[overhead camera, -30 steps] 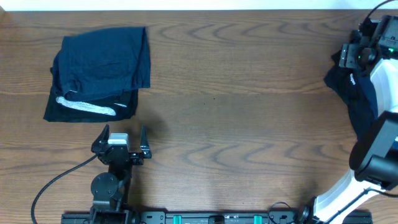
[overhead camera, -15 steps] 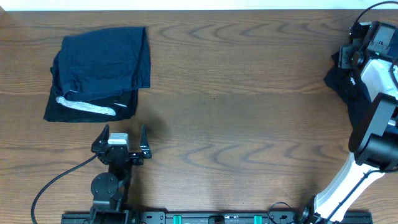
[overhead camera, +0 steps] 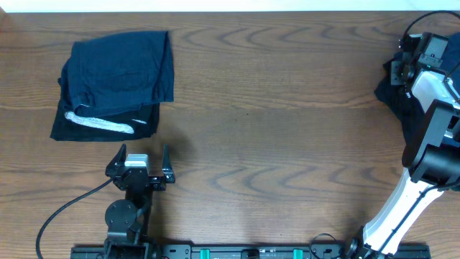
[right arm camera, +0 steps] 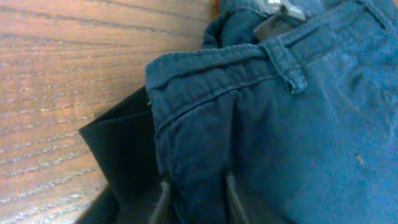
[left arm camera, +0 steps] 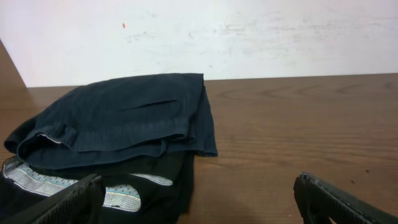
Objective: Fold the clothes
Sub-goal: 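Reach the right gripper to the right clothes pile and grasp the navy pants, then pull the navy pants with the right gripper onto the table center and release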
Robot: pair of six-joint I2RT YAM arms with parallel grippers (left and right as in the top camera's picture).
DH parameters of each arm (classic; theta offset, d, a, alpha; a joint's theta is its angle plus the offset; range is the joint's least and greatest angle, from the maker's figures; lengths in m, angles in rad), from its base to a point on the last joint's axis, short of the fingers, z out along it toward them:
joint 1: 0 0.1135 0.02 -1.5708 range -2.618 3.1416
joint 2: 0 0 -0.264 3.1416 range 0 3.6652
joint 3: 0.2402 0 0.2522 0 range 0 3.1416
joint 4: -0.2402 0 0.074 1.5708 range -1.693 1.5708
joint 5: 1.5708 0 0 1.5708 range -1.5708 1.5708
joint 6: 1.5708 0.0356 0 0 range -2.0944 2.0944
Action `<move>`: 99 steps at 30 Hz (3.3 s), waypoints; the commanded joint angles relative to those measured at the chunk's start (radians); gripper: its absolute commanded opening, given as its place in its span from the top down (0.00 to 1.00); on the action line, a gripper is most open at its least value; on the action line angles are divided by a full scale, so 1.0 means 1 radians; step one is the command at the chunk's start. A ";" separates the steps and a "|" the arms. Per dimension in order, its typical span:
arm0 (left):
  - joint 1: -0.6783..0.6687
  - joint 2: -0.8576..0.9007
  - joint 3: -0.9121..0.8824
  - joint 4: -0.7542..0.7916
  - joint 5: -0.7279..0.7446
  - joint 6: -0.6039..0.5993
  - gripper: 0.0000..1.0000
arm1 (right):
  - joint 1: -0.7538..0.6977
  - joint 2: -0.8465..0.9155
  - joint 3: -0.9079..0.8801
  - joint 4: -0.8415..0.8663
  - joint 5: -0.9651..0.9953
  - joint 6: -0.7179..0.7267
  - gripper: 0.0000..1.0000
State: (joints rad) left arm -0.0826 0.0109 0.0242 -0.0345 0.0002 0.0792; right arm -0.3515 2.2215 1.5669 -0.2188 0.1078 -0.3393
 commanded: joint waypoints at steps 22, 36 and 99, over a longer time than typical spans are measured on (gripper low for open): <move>-0.005 -0.007 -0.020 -0.037 -0.012 0.003 0.02 | -0.019 -0.272 0.024 -0.040 0.130 0.055 0.99; -0.005 -0.007 -0.020 -0.037 -0.012 0.003 0.02 | -0.043 -0.640 0.024 -0.280 0.157 0.000 0.99; -0.005 -0.007 -0.020 -0.037 -0.012 0.003 0.02 | 0.340 -0.585 -0.015 -0.851 -0.133 0.447 0.94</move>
State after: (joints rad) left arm -0.0826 0.0109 0.0242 -0.0345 0.0006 0.0792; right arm 0.0597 1.6016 1.5875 -1.0546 -0.0483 0.0731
